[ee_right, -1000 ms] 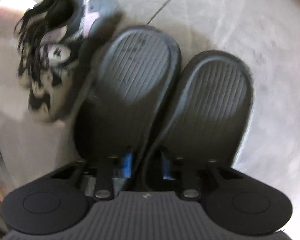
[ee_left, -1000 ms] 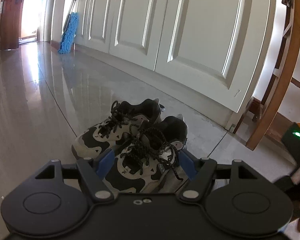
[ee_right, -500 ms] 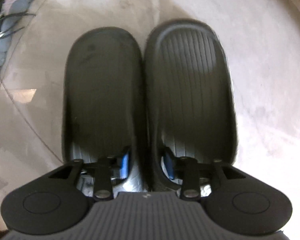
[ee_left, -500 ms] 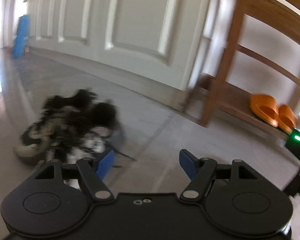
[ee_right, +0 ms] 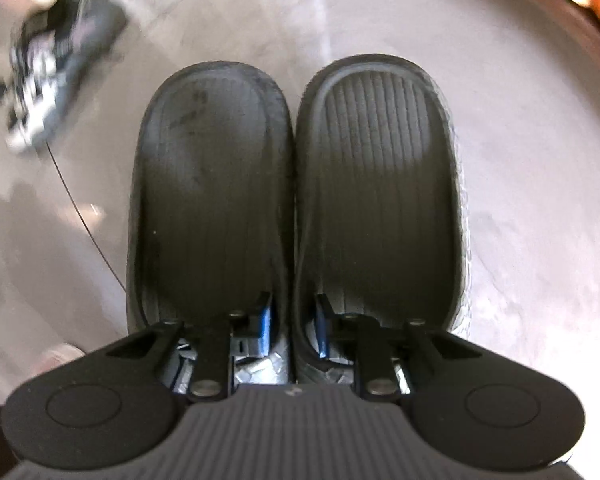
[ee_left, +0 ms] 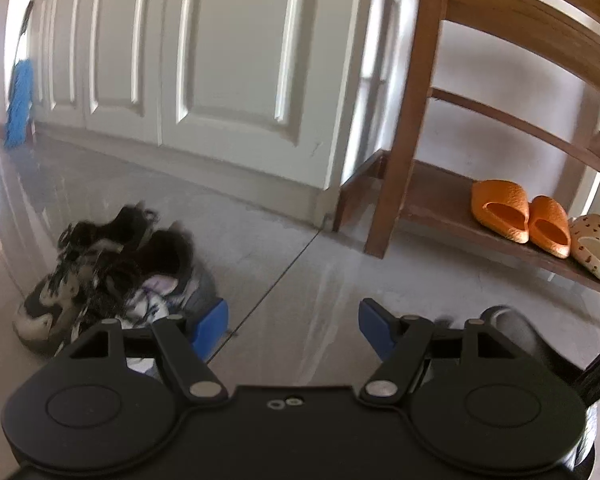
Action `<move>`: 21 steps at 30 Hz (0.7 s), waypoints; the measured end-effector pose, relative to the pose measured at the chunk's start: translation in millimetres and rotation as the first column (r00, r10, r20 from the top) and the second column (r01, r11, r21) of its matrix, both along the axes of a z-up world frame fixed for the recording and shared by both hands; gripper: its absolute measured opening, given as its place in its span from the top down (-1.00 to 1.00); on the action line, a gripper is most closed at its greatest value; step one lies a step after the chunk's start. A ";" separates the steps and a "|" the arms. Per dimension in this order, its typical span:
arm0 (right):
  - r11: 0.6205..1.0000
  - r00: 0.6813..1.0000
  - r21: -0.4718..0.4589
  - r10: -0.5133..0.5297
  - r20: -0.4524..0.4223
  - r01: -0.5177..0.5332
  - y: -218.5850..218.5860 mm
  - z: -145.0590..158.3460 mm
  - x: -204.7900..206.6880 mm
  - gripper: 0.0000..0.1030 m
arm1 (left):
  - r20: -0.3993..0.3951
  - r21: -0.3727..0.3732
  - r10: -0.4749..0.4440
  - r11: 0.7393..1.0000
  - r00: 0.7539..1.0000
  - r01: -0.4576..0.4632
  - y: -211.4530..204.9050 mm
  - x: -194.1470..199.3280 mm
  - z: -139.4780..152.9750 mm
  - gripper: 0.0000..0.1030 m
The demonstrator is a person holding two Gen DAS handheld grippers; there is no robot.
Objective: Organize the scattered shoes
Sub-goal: 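Carry the black slides with the right gripper up to the shelf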
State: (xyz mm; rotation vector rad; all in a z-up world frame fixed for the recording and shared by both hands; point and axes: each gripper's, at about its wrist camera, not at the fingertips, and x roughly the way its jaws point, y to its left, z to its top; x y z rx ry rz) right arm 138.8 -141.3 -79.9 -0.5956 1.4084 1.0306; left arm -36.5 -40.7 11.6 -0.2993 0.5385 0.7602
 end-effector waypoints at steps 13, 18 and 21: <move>0.893 0.955 0.403 -0.269 0.124 0.199 -83.6 129.6 66.4 0.56 | 0.059 0.142 -0.162 0.978 0.985 0.153 -39.2 62.0 51.3 -0.40; 0.855 0.936 0.469 -0.323 0.144 0.223 -95.0 157.6 85.7 0.56 | 0.074 0.163 -0.201 0.969 0.977 0.187 -50.4 73.2 57.3 -0.40; 0.840 0.926 0.494 -0.342 0.163 0.223 -96.1 173.6 91.3 0.56 | 0.074 0.167 -0.222 0.964 0.972 0.207 -54.9 79.1 58.4 -0.40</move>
